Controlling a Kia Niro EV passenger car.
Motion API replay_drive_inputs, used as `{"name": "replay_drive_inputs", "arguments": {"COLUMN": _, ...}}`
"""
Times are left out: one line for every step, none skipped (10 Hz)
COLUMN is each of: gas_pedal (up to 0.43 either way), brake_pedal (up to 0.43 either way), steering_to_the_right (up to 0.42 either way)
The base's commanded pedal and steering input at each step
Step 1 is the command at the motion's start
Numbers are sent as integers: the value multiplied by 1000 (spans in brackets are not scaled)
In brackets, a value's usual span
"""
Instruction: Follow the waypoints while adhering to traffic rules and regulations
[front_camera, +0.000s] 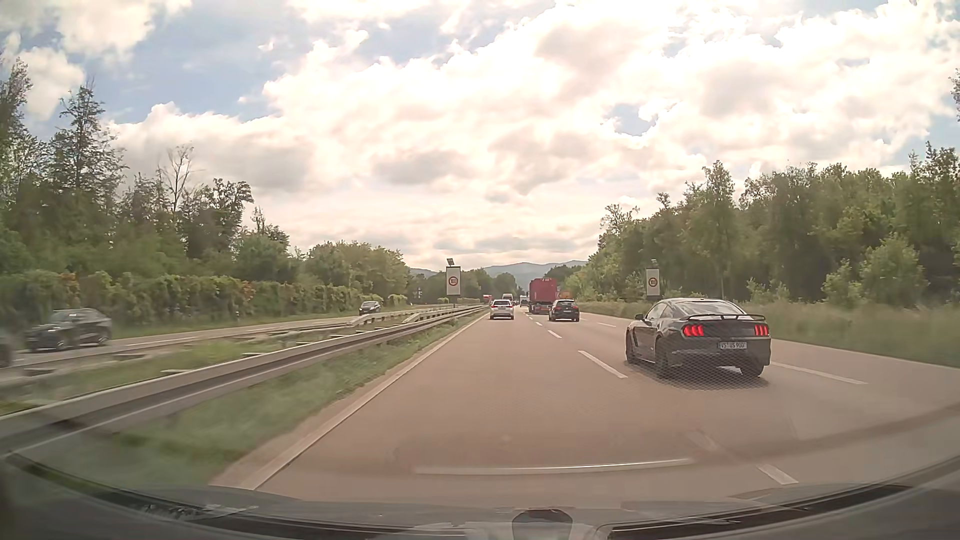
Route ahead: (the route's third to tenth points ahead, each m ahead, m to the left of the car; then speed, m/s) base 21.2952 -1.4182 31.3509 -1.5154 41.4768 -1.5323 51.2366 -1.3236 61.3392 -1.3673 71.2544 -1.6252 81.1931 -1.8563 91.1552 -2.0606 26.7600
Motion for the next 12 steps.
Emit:
{"name": "replay_drive_inputs", "arguments": {"gas_pedal": 110, "brake_pedal": 0, "steering_to_the_right": 4}}
{"name": "replay_drive_inputs", "arguments": {"gas_pedal": 110, "brake_pedal": 0, "steering_to_the_right": 4}}
{"name": "replay_drive_inputs", "arguments": {"gas_pedal": 110, "brake_pedal": 0, "steering_to_the_right": 4}}
{"name": "replay_drive_inputs", "arguments": {"gas_pedal": 110, "brake_pedal": 0, "steering_to_the_right": 4}}
{"name": "replay_drive_inputs", "arguments": {"gas_pedal": 110, "brake_pedal": 0, "steering_to_the_right": 4}}
{"name": "replay_drive_inputs", "arguments": {"gas_pedal": 110, "brake_pedal": 0, "steering_to_the_right": 4}}
{"name": "replay_drive_inputs", "arguments": {"gas_pedal": 110, "brake_pedal": 0, "steering_to_the_right": 4}}
{"name": "replay_drive_inputs", "arguments": {"gas_pedal": 110, "brake_pedal": 0, "steering_to_the_right": 4}}
{"name": "replay_drive_inputs", "arguments": {"gas_pedal": 110, "brake_pedal": 0, "steering_to_the_right": 4}}
{"name": "replay_drive_inputs", "arguments": {"gas_pedal": 98, "brake_pedal": 0, "steering_to_the_right": 4}}
{"name": "replay_drive_inputs", "arguments": {"gas_pedal": 98, "brake_pedal": 0, "steering_to_the_right": 4}}
{"name": "replay_drive_inputs", "arguments": {"gas_pedal": 79, "brake_pedal": 0, "steering_to_the_right": 4}}
